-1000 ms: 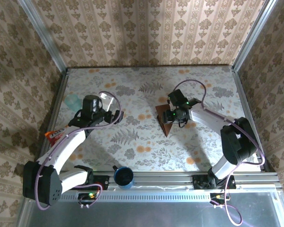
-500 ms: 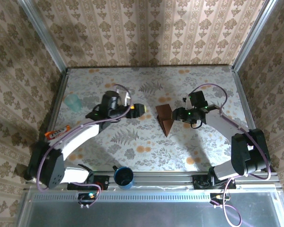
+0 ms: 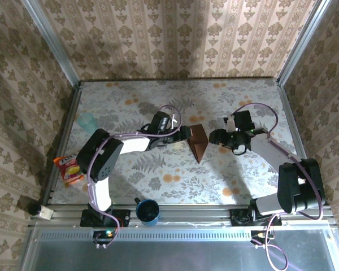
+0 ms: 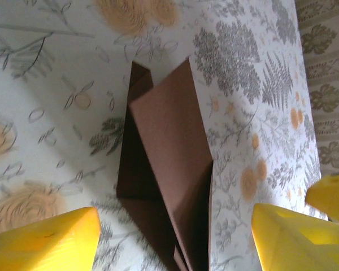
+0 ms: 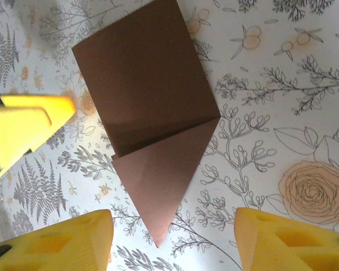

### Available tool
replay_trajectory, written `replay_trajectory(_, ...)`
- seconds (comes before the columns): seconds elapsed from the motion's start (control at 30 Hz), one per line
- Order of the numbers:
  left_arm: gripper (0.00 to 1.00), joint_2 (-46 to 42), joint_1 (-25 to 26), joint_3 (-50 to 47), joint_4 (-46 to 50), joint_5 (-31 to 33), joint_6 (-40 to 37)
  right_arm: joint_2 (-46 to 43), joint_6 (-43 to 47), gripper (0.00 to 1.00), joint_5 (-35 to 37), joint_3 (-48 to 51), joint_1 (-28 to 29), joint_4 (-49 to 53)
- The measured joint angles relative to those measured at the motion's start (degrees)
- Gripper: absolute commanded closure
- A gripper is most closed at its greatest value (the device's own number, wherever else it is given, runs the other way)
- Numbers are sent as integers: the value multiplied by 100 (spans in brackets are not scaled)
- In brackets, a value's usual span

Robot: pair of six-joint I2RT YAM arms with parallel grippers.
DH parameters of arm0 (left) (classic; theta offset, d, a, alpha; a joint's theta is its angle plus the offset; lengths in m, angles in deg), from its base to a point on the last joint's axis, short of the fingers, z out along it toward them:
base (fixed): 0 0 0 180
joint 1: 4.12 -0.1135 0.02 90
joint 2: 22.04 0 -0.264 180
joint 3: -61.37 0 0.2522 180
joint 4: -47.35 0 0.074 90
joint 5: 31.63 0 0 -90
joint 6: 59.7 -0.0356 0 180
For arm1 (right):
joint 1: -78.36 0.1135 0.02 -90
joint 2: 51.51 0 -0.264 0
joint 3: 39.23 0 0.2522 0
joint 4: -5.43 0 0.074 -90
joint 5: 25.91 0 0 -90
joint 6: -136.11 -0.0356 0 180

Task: Fold a paper plane with a square sheet of paper (fold left side to right side)

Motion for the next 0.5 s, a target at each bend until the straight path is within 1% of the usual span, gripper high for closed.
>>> replay_trajectory(0.2, 41, 579, -17, 455, -179, -103, 114, -105, 22, 40, -22, 31, -37, 0)
replay_trajectory(0.3, 51, 887, -39, 704, -166, -197, 155, -105, 22, 40, -37, 31, -44, 2)
replay_trajectory(0.37, 60, 1062, -52, 879, -153, -260, 168, -105, 24, 40, -39, 31, -42, 2)
replay_trajectory(0.47, 81, 1187, -83, 1008, -127, -339, 188, -105, 28, 40, -39, 28, -42, 4)
replay_trajectory(0.5, 85, 1200, -94, 1025, -133, -363, 179, -105, 39, 40, -42, 26, -42, 2)
